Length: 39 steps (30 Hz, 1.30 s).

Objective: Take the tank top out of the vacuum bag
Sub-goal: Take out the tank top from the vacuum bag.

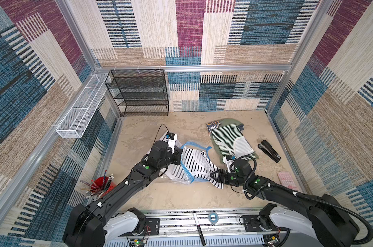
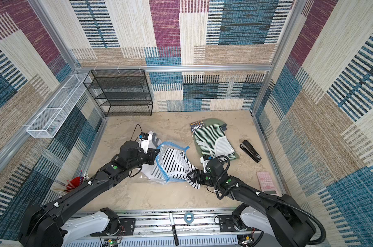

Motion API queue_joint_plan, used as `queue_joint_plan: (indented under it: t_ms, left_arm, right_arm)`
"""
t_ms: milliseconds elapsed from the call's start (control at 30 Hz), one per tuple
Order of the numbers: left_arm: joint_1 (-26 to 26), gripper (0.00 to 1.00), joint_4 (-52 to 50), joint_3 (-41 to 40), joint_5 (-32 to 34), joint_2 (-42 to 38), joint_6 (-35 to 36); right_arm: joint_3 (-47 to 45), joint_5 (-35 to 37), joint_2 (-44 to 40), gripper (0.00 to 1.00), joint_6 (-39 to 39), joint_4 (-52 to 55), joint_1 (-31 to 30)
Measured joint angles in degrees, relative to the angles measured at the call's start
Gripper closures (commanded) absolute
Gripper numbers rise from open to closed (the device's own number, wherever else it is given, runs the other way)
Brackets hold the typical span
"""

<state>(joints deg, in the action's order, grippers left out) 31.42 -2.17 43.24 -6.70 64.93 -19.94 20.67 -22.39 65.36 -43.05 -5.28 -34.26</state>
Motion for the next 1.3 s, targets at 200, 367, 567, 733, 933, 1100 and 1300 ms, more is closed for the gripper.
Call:
queue_joint_plan:
  t_ms: [200,367,567,733,933,1100,1300]
  left_arm:
    - [0.0,1.0,0.22,-0.17,-0.22,-0.28,-0.02]
    - [-0.02,1.0,0.52,-1.14,-0.04,-0.61,-0.04]
    - [-0.07,1.0,-0.92,0.35,4.11,0.24,-0.9]
    - [-0.15,1.0,-2.01,2.86,7.02,2.32,-1.05]
    - [-0.55,1.0,-1.6,3.91,10.14,4.94,-0.76]
    - [-0.94,1.0,0.09,4.39,10.86,6.43,-0.22]
    - [-1.07,1.0,2.27,4.44,9.18,6.32,0.63]
  right_arm:
    - [4.9,-0.59,8.63,0.47,2.03,-2.25,-0.13]
    - [7.37,-0.61,13.44,0.91,3.04,-2.43,-0.2]
    - [12.22,-1.09,13.79,1.0,4.39,0.83,-0.28]
    - [16.96,-2.45,9.22,1.0,5.35,5.7,-0.33]
    - [22.47,-7.52,7.52,1.0,5.6,11.26,-0.33]
    - [25.97,-9.38,6.62,1.0,5.35,15.52,-0.33]
    - [26.99,-9.97,7.37,0.94,5.38,18.8,-0.31]
